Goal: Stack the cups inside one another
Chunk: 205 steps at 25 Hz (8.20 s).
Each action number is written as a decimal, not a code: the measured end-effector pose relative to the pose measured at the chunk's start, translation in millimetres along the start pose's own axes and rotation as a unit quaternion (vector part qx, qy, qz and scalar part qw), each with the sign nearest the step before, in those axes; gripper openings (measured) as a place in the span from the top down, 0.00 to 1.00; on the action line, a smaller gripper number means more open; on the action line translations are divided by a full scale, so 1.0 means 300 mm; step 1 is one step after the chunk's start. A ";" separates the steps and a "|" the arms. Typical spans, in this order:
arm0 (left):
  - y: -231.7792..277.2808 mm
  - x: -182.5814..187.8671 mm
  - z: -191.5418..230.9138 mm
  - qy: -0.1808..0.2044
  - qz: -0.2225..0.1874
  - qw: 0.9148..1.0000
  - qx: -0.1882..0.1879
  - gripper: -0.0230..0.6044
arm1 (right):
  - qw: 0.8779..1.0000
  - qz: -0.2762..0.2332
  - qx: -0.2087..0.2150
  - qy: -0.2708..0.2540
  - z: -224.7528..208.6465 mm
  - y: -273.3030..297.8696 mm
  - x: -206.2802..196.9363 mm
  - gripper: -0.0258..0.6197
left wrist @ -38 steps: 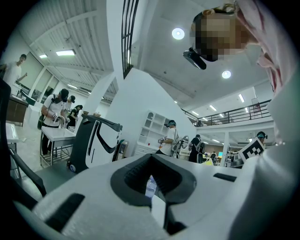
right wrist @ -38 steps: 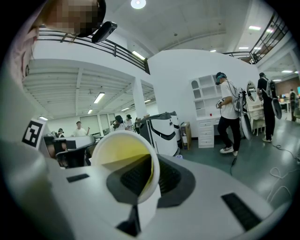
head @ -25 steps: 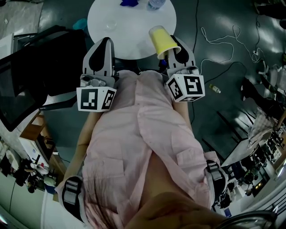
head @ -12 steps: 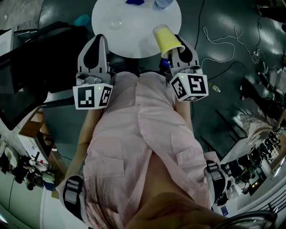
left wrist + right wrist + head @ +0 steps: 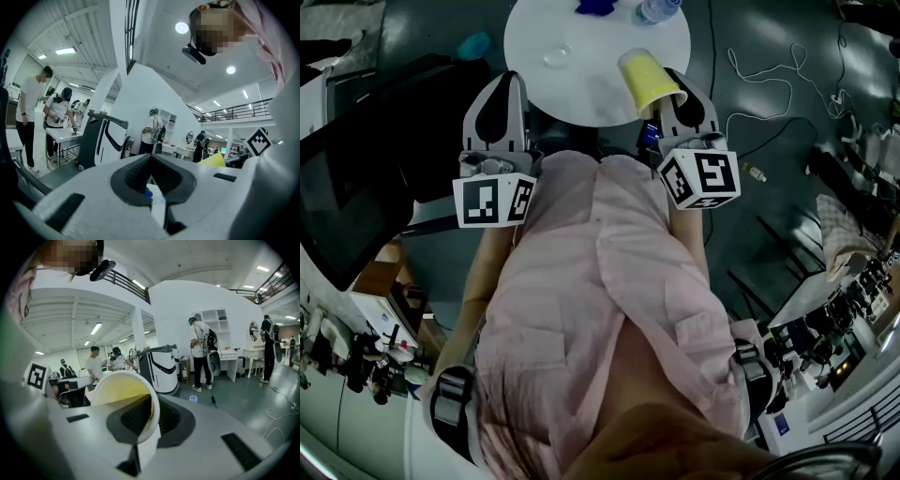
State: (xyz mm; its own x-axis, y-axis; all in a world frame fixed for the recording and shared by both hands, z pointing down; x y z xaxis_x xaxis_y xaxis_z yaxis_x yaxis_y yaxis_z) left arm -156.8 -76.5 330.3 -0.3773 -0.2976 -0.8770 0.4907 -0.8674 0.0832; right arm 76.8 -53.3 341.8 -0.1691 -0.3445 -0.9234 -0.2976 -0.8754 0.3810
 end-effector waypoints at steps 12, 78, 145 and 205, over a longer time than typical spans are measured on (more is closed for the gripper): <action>0.036 0.011 0.054 -0.009 0.009 1.000 -0.013 0.94 | 1.000 0.018 0.005 -0.010 0.020 0.107 0.010 0.90; 0.063 0.066 0.182 -0.021 0.020 1.000 -0.009 0.94 | 0.959 0.224 0.144 -0.095 0.294 0.583 -0.372 0.90; 0.022 0.071 0.171 -0.025 0.011 1.000 0.000 0.94 | 0.955 0.208 0.103 -0.186 0.305 0.633 -0.373 0.91; -0.006 -0.148 -0.353 0.024 -0.003 0.999 -0.049 0.94 | 0.985 -0.040 0.105 -0.133 0.068 -0.043 -0.103 0.91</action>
State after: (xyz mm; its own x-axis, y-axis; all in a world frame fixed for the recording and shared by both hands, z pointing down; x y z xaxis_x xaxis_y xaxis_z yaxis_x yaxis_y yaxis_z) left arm -57.8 -19.6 319.1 -0.3441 -0.2716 -0.8988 0.5637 -0.8253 0.0336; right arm 66.7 -24.5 366.4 -0.3687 -0.1525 -0.9170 -0.5024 -0.7972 0.3346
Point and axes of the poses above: the fingertips, and each gripper's own axes: y forward along the fingers, z to its left, x out of its top, the point moved 3 cm from there along -y, backward along the fingers, and after that the axes turned 13 degrees about -y, right-handed, at the moved point
